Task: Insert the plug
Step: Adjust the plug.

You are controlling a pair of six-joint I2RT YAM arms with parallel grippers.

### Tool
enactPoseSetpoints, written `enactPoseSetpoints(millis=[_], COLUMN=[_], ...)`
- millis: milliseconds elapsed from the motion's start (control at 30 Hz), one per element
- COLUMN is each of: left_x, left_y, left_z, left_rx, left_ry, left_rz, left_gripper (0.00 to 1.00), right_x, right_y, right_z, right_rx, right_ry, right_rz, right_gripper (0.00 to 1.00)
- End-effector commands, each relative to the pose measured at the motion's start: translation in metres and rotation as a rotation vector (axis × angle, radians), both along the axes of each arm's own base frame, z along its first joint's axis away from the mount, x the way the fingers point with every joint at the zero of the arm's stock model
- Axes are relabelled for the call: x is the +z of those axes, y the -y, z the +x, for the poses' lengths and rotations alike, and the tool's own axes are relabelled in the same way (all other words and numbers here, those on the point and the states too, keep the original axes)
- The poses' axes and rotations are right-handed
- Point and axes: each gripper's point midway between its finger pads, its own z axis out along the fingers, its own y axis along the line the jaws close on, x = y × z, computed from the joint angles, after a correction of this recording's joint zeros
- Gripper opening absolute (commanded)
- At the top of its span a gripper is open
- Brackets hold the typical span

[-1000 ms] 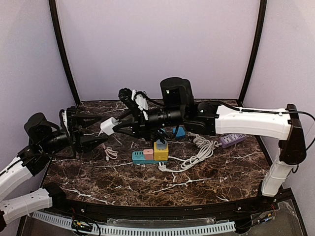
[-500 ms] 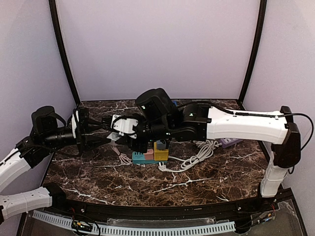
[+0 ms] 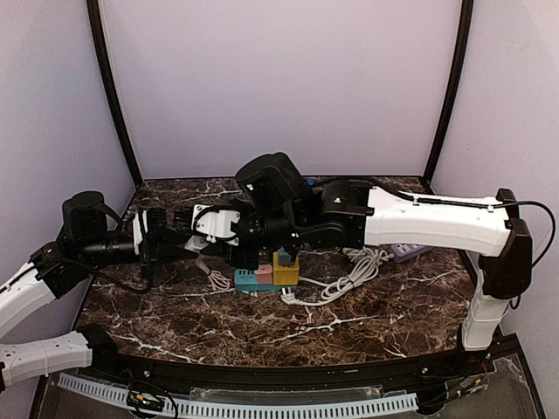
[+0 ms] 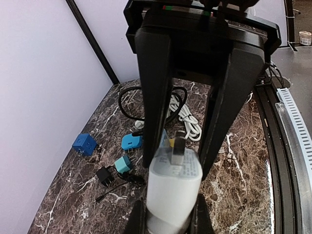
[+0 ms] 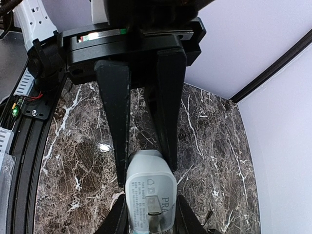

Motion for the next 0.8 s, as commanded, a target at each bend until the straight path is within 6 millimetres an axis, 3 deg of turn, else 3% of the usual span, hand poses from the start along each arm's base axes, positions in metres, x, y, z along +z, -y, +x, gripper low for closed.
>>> enactPoseSetpoints(millis=[0, 233, 333, 400, 433, 533, 567, 667, 767], left_x=[-0.007, 0.006, 0.027, 0.047, 0.055, 0.091, 0.1, 0.11, 0.115], left_y=[0.002, 0.002, 0.004, 0.004, 0.004, 0.004, 0.005, 0.007, 0.008], left_z=[-0.008, -0.001, 0.002, 0.002, 0.002, -0.002, -0.006, -0.013, -0.018], left_rx=[-0.04, 0.015, 0.035, 0.036, 0.035, -0.004, -0.035, -0.083, -0.117], left_ry=[-0.01, -0.056, -0.097, -0.105, -0.112, -0.168, -0.169, -0.223, -0.217], left_rz=[0.013, -0.08, -0.189, -0.276, -0.306, -0.452, -0.477, -0.511, -0.519], left_gripper=[0.01, 0.01, 0.01, 0.01, 0.01, 0.01, 0.01, 0.01, 0.01], right_x=[0.019, 0.025, 0.038, 0.05, 0.059, 0.091, 0.092, 0.114, 0.116], right_y=[-0.01, -0.009, -0.004, 0.005, 0.01, 0.026, 0.031, 0.043, 0.038], right_z=[-0.008, -0.006, 0.001, 0.008, 0.01, 0.006, -0.003, -0.01, -0.011], right_rx=[0.045, 0.027, -0.018, -0.054, -0.061, 0.002, 0.06, 0.146, 0.172], right_ry=[0.014, 0.01, 0.007, -0.008, -0.022, -0.13, -0.187, -0.308, -0.379], right_rz=[0.064, 0.101, 0.175, 0.243, 0.289, 0.486, 0.537, 0.711, 0.773], right_gripper=[0.0, 0.03, 0.61, 0.84, 0.89, 0.93, 0.93, 0.8, 0.67])
